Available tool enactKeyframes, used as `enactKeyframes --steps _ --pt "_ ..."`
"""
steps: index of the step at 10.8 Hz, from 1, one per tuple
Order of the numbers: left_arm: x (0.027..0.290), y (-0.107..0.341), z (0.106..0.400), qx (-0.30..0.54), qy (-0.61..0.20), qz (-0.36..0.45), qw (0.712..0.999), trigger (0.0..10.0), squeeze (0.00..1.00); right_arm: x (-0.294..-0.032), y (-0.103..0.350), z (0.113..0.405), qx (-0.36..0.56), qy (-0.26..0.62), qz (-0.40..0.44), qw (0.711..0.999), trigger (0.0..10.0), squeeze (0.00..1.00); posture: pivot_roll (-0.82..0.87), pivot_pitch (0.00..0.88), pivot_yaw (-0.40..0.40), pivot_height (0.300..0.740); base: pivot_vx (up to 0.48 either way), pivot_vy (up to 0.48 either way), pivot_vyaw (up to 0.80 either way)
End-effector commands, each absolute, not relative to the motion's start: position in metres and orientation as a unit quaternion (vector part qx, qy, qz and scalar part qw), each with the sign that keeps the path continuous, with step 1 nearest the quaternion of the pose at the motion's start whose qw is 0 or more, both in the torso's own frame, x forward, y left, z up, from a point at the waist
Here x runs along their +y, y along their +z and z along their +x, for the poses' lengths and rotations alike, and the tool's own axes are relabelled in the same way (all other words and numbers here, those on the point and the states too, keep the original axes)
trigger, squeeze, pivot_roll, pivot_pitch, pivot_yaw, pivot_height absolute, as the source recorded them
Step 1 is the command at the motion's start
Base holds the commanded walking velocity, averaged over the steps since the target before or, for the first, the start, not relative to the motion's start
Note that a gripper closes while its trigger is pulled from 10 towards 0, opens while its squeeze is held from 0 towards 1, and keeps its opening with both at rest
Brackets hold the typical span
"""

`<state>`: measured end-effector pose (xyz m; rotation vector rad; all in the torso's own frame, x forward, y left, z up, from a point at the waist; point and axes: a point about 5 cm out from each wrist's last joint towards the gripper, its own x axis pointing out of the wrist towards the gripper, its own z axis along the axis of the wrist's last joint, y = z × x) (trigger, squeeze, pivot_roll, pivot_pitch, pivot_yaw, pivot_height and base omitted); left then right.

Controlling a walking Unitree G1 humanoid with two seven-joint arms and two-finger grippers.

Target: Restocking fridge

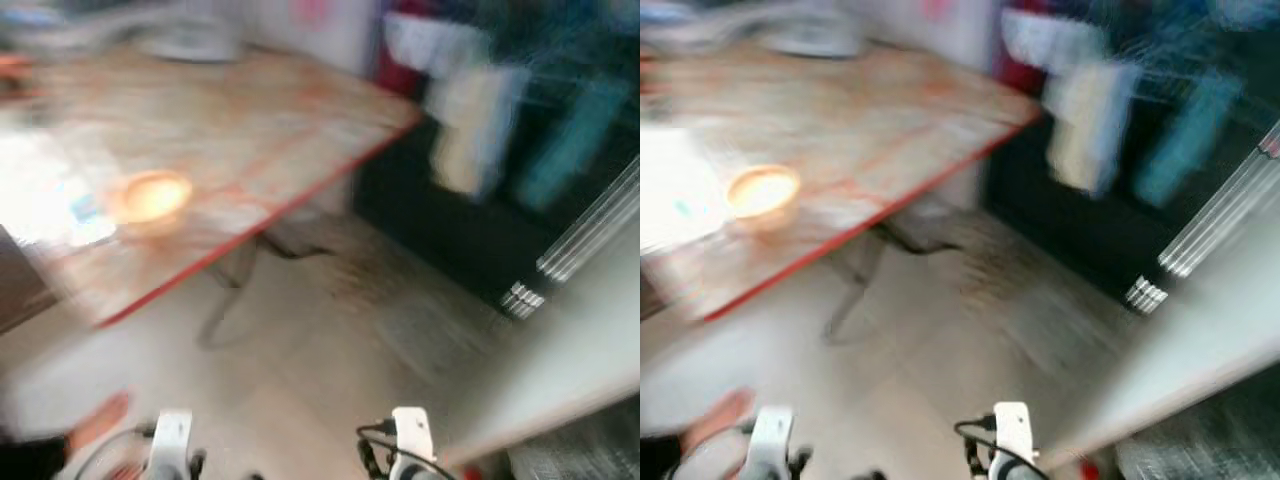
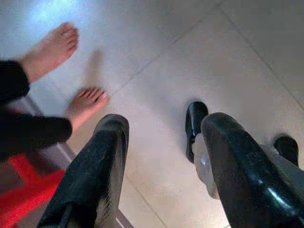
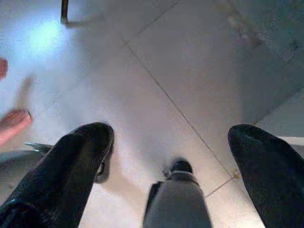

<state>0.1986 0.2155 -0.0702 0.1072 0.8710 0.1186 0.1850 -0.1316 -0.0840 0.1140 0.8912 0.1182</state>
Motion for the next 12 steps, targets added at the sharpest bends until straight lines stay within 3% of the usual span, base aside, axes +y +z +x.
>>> enactKeyframes --steps 1,3,5,10,11,12 --pt "0.215 -0.076 0.188 0.439 0.062 0.047 0.895 10.0 0.00 -0.137 -0.088 0.176 0.446 0.049 0.057 0.892 10.0 0.00 -0.12 0.135 -0.063 0.740 0.000 0.000 0.80" --pt "0.214 -0.076 0.188 0.437 0.063 0.046 0.896 10.0 0.00 -0.137 -0.088 0.177 0.446 0.049 0.057 0.892 10.0 0.00 -0.11 0.139 -0.065 0.740 0.000 0.000 0.72" --pt "0.214 -0.076 0.189 0.433 0.064 0.048 0.898 10.0 0.00 -0.137 -0.089 0.176 0.446 0.042 0.064 0.892 10.0 0.00 -0.11 0.140 -0.066 0.740 0.000 0.000 0.00" --pt "0.213 -0.060 0.199 0.303 0.082 0.042 0.949 10.0 0.00 -0.138 -0.089 0.175 0.449 0.045 0.062 0.890 10.0 0.00 -0.11 0.147 -0.071 0.740 0.000 0.000 0.00" --pt "0.215 -0.041 0.217 0.228 0.083 0.072 0.968 10.0 0.00 -0.138 -0.089 0.174 0.449 0.046 0.062 0.890 10.0 0.00 -0.12 0.147 -0.070 0.740 0.000 0.000 0.00" --pt "0.218 -0.005 0.253 0.140 0.080 0.087 0.983 10.0 0.00 -0.139 -0.089 0.174 0.449 0.046 0.060 0.890 10.0 0.00 -0.11 0.149 -0.070 0.740 0.000 0.000 0.00"
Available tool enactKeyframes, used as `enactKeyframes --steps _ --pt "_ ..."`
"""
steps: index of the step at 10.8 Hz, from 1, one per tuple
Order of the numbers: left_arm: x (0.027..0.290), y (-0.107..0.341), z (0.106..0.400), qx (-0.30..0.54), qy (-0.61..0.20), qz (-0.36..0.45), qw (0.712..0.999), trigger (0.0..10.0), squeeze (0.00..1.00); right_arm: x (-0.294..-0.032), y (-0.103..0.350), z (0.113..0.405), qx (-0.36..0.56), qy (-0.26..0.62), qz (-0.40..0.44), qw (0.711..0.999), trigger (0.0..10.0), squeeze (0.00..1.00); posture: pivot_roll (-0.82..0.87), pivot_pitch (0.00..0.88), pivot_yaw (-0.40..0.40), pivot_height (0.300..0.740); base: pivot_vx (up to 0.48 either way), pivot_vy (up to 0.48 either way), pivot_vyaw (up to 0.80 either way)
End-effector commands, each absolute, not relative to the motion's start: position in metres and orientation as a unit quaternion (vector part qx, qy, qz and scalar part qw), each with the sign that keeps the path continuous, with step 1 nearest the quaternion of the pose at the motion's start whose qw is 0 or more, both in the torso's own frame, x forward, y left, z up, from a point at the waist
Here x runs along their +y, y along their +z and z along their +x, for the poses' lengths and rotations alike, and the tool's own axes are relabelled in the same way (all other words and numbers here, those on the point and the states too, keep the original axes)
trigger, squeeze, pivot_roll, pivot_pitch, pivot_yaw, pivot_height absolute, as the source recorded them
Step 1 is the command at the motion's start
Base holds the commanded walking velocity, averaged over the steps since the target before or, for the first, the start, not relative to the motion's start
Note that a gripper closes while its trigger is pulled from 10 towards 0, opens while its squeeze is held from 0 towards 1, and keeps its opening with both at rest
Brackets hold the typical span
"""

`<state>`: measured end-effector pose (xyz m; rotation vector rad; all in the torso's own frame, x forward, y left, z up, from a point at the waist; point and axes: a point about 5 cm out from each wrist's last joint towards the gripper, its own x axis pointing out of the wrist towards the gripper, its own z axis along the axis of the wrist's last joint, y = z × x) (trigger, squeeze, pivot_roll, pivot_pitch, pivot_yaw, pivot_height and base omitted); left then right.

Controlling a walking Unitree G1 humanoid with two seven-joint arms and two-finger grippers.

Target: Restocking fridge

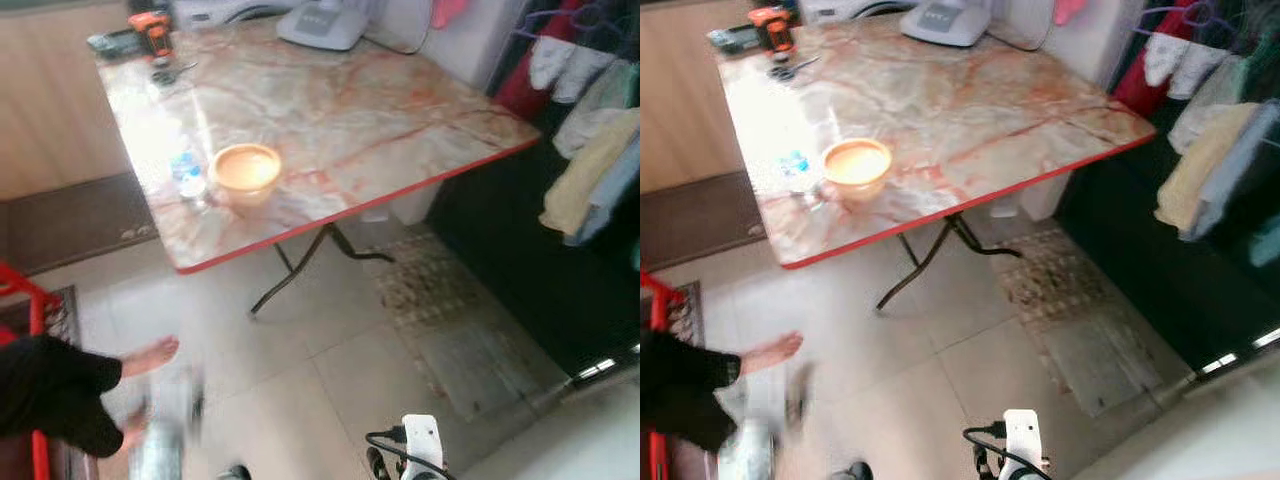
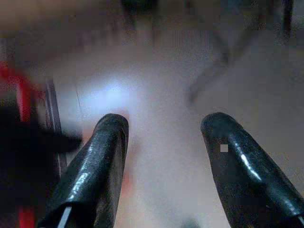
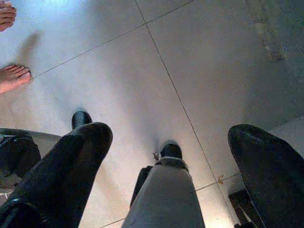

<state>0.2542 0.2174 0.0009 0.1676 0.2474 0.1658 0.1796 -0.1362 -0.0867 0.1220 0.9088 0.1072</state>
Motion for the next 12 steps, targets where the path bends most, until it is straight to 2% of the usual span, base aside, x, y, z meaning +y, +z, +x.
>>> enactKeyframes --steps 1,3,7,8,9,12 --pt "0.214 0.024 0.265 0.068 0.079 0.094 0.990 10.0 0.00 -0.140 -0.090 0.174 0.450 0.047 0.058 0.890 10.0 0.00 -0.11 0.150 -0.072 0.740 0.000 0.000 0.00" --pt "0.203 0.066 0.272 -0.054 0.051 0.123 0.990 10.0 0.00 -0.139 -0.090 0.174 0.450 0.050 0.057 0.890 10.0 0.00 -0.10 0.153 -0.071 0.740 0.000 0.000 0.00" --pt "0.176 0.096 0.247 -0.104 -0.017 0.172 0.979 10.0 0.00 -0.139 -0.089 0.175 0.449 0.057 0.055 0.890 10.0 0.00 -0.09 0.161 -0.071 0.740 0.000 0.000 0.00" --pt "0.181 0.114 0.241 -0.130 0.020 0.172 0.976 10.0 0.00 -0.140 -0.089 0.176 0.451 0.058 0.052 0.889 10.0 0.00 -0.08 0.166 -0.082 0.740 0.000 0.000 0.00" --pt "0.190 0.136 0.248 -0.160 0.055 0.171 0.971 10.0 0.00 -0.141 -0.088 0.177 0.453 0.061 0.047 0.888 10.0 0.00 -0.07 0.172 -0.086 0.740 0.000 0.000 0.00" --pt "0.193 0.167 0.263 -0.173 0.072 0.127 0.974 10.0 0.00 -0.143 -0.087 0.179 0.450 0.064 0.048 0.890 10.0 0.00 -0.06 0.179 -0.089 0.740 0.000 0.000 0.00"
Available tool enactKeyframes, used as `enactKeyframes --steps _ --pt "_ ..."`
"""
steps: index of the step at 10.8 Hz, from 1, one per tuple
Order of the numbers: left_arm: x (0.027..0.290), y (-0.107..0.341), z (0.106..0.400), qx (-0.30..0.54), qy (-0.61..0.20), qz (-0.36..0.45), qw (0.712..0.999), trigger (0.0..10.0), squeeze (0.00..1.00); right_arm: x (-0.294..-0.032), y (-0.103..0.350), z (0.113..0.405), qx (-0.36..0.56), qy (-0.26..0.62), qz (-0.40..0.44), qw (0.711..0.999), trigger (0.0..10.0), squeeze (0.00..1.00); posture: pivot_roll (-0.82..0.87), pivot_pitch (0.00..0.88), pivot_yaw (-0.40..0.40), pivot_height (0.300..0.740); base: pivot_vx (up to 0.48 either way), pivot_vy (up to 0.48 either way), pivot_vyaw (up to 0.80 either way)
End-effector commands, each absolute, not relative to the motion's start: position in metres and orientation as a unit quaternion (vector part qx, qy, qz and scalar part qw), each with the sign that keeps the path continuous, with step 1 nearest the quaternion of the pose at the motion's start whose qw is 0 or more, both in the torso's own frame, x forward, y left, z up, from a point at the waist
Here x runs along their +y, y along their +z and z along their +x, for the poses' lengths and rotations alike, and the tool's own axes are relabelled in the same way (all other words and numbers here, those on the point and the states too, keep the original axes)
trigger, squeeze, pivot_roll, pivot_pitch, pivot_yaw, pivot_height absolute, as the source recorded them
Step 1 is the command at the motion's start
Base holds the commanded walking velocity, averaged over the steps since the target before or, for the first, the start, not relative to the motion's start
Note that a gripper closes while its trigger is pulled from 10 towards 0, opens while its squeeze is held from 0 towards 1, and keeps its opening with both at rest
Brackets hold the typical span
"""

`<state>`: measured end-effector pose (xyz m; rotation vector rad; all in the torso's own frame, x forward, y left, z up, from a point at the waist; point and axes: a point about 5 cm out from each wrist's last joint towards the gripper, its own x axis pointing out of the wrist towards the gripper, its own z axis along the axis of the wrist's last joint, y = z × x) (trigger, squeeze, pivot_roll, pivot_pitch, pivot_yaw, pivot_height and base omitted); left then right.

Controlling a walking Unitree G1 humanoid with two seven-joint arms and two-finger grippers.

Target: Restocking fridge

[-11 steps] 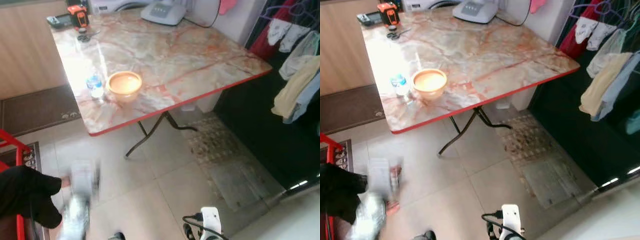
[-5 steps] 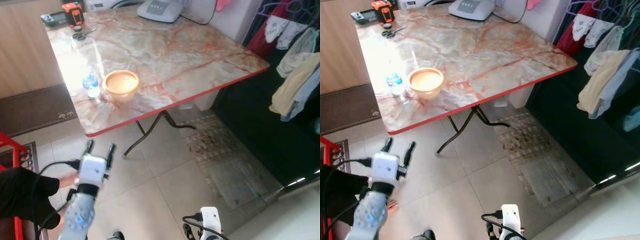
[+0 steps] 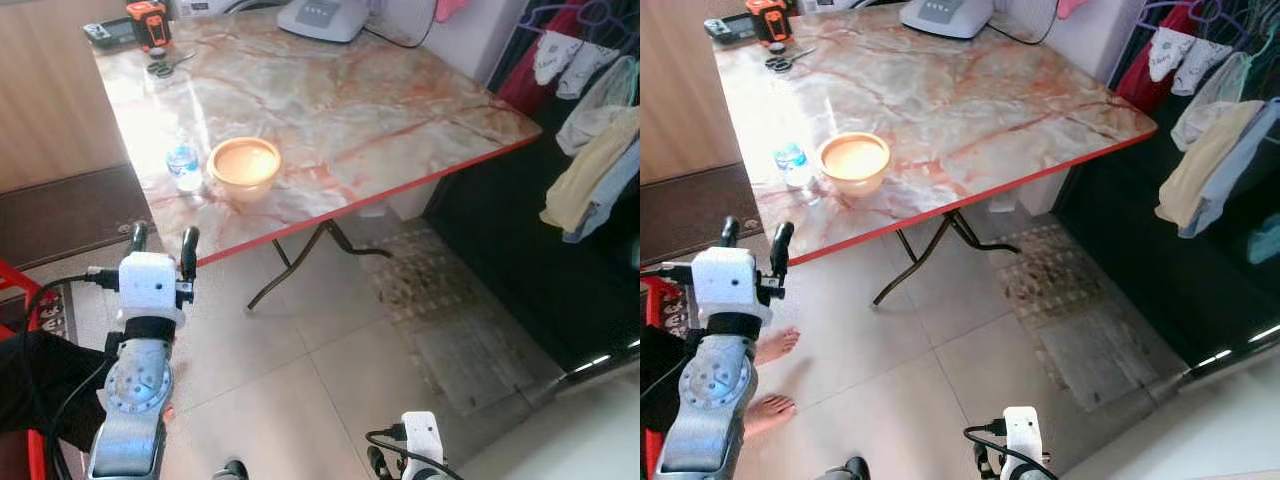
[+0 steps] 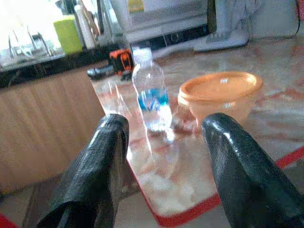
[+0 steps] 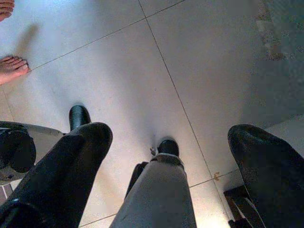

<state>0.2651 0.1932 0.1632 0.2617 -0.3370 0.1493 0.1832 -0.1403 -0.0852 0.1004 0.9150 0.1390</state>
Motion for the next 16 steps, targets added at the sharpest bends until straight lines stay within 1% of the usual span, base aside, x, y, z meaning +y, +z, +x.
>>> enactKeyframes --steps 1,3,6,7,9,11,14,16 --pt "0.1954 0.1683 0.2642 -0.166 0.083 0.124 0.975 10.0 0.00 -0.1426 -0.0874 0.1789 0.450 0.065 0.048 0.890 10.0 0.00 -0.07 0.181 -0.092 0.740 0.000 0.000 0.00" --pt "0.1922 0.1685 0.2647 -0.161 0.075 0.114 0.977 10.0 0.00 -0.1417 -0.0878 0.1781 0.451 0.072 0.038 0.889 10.0 0.00 -0.07 0.175 -0.088 0.740 0.000 0.000 0.00" --pt "0.1886 0.1738 0.2675 -0.161 0.065 0.103 0.979 10.0 0.00 -0.1414 -0.0879 0.1774 0.448 0.072 0.036 0.890 10.0 0.00 -0.07 0.165 -0.082 0.740 0.000 0.000 0.80" --pt "0.1904 0.1732 0.2679 -0.158 0.069 0.107 0.979 10.0 0.00 -0.1408 -0.0884 0.1764 0.450 0.074 0.041 0.889 10.0 0.00 -0.07 0.157 -0.081 0.740 0.000 0.000 0.00" --pt "0.1916 0.1744 0.2693 -0.156 0.072 0.105 0.979 10.0 0.00 -0.1415 -0.0887 0.1755 0.452 0.075 0.041 0.888 10.0 0.00 -0.06 0.130 -0.079 0.740 0.276 0.000 0.00" --pt "0.1907 0.1758 0.2700 -0.159 0.069 0.103 0.980 10.0 0.00 -0.1417 -0.0887 0.1755 0.452 0.077 0.039 0.888 10.0 0.00 -0.06 0.125 -0.079 0.740 0.283 0.000 0.00" --pt "0.1894 0.1756 0.2709 -0.158 0.066 0.101 0.980 10.0 0.00 -0.1419 -0.0880 0.1772 0.451 0.076 0.042 0.888 10.0 0.00 -0.07 0.152 -0.085 0.740 0.282 0.000 0.00" --pt "0.1891 0.1758 0.2708 -0.157 0.066 0.101 0.980 10.0 0.00 -0.1419 -0.0880 0.1773 0.452 0.074 0.045 0.888 10.0 0.00 -0.06 0.153 -0.086 0.740 0.281 0.000 0.00"
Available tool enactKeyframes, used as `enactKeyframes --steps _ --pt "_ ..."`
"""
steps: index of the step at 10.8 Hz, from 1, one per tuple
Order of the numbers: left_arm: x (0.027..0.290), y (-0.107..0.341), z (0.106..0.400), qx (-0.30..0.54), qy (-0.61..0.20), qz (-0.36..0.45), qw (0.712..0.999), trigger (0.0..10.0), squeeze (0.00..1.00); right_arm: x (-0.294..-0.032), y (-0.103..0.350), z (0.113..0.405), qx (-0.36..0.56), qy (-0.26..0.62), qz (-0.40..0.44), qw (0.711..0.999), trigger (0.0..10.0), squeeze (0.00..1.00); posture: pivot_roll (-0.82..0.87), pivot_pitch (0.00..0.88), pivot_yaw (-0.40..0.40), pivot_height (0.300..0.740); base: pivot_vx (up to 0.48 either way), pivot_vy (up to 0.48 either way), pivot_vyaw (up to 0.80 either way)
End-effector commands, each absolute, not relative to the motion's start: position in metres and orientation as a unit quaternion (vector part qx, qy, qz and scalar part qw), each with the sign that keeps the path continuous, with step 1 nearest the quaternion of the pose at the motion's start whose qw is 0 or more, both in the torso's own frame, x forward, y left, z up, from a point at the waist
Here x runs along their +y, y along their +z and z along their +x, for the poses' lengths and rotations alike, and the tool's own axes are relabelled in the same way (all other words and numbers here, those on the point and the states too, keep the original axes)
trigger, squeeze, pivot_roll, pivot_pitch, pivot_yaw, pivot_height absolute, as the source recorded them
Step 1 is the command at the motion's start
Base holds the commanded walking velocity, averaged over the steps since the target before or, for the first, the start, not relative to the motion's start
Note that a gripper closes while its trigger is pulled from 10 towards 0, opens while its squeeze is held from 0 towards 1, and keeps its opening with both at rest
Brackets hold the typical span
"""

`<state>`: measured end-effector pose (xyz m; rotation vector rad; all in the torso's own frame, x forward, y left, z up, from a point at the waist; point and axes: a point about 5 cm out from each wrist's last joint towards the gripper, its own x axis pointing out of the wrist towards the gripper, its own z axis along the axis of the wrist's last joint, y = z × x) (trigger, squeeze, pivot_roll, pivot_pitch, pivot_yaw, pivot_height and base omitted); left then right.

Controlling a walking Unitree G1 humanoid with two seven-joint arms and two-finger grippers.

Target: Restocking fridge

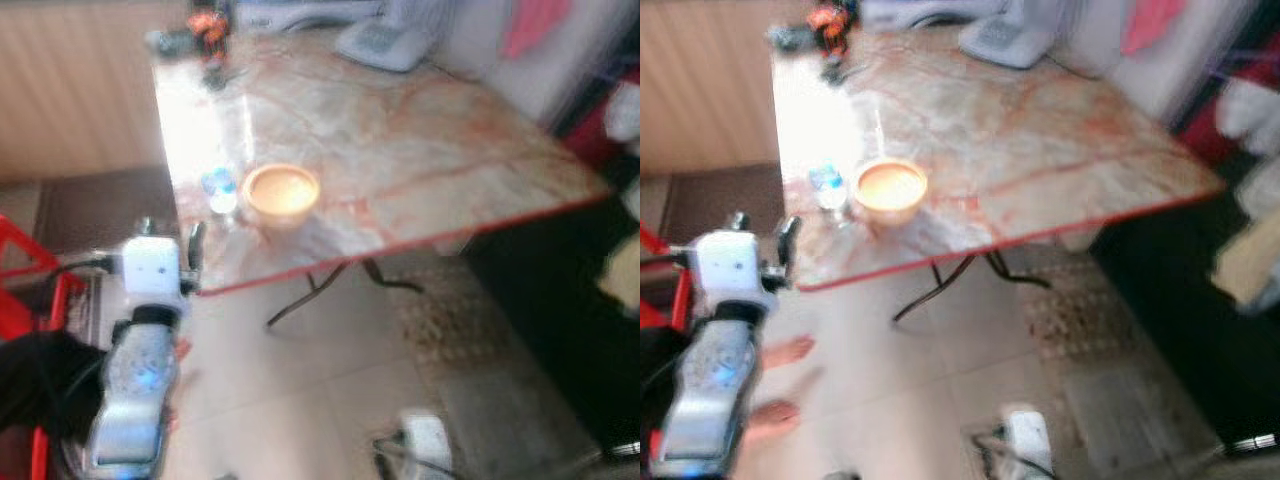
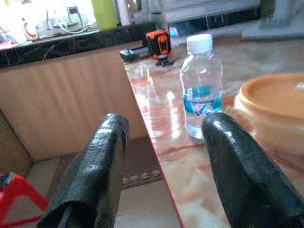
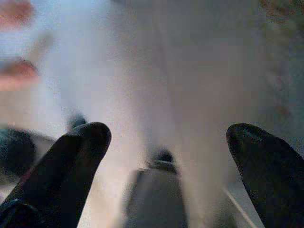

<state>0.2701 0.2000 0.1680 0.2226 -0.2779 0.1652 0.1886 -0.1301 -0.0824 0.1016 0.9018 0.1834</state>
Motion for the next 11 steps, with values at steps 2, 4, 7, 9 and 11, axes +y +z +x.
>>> enactKeyframes --steps 2,4,7,9,11 --pt "0.189 0.176 0.271 -0.157 0.066 0.101 0.980 10.0 0.00 -0.142 -0.088 0.177 0.452 0.074 0.045 0.888 10.0 0.00 -0.06 0.153 -0.086 0.740 0.281 0.000 0.00" --pt "0.189 0.176 0.271 -0.157 0.066 0.101 0.980 10.0 0.00 -0.142 -0.088 0.177 0.452 0.073 0.046 0.888 10.0 0.00 -0.06 0.153 -0.086 0.740 0.281 0.000 0.00" --pt "0.182 0.187 0.271 -0.179 0.049 0.108 0.977 10.0 0.00 -0.143 -0.088 0.177 0.451 0.070 0.046 0.889 10.0 0.00 -0.05 0.167 -0.091 0.740 0.187 0.000 0.00" --pt "0.173 0.202 0.271 -0.211 0.024 0.121 0.970 10.0 0.00 -0.143 -0.088 0.178 0.450 0.063 0.047 0.889 10.0 0.00 -0.05 0.167 -0.089 0.740 0.000 0.000 0.00" --pt "0.171 0.205 0.271 -0.215 0.022 0.123 0.969 10.0 0.00 -0.143 -0.088 0.178 0.450 0.062 0.047 0.890 10.0 0.00 -0.05 0.166 -0.088 0.740 0.000 0.000 0.00"
